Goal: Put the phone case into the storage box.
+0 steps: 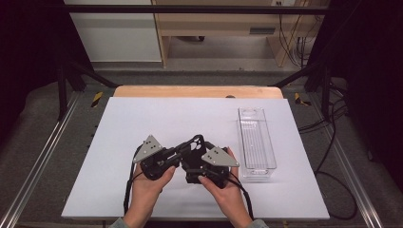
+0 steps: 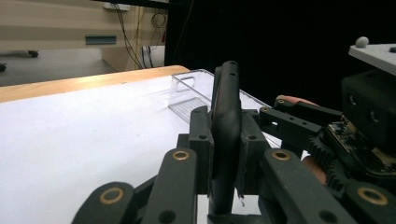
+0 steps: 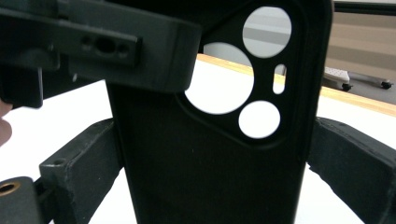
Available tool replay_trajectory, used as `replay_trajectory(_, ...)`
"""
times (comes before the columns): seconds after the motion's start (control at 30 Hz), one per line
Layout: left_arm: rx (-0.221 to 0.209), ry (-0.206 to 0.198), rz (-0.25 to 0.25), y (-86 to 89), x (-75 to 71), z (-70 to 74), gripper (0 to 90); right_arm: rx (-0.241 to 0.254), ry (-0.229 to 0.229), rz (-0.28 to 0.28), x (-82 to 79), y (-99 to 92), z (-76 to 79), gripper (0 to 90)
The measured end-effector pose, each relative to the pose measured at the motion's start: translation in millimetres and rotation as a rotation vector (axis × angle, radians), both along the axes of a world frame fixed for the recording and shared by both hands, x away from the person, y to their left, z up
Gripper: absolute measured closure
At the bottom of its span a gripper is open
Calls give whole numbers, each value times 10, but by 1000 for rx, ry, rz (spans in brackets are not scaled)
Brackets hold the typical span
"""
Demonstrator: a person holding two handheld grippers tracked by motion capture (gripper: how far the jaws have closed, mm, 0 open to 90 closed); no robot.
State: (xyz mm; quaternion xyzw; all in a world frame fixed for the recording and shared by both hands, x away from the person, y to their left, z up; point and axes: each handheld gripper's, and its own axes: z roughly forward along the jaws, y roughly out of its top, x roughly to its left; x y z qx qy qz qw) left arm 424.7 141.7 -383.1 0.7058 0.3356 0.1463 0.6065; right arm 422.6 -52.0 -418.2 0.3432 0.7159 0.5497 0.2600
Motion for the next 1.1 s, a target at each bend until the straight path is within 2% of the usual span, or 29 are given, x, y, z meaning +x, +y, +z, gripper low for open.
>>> replay_trajectory(0.3,1,3,-2,-25,-4,-22,801,55,13,-14,0,2,18,58)
replay_trajectory(0.63,-2,9,-3,-24,-12,-42,801,46,10,-13,-5,16,14,72)
replay_trajectory(0.83,-3,8,-6,-32,-20,-39,801,34,5,-10,-15,24,15,110)
replay_trajectory(1.1,-19,24,-15,-26,-7,-41,793,32,21,-3,-13,17,30,124)
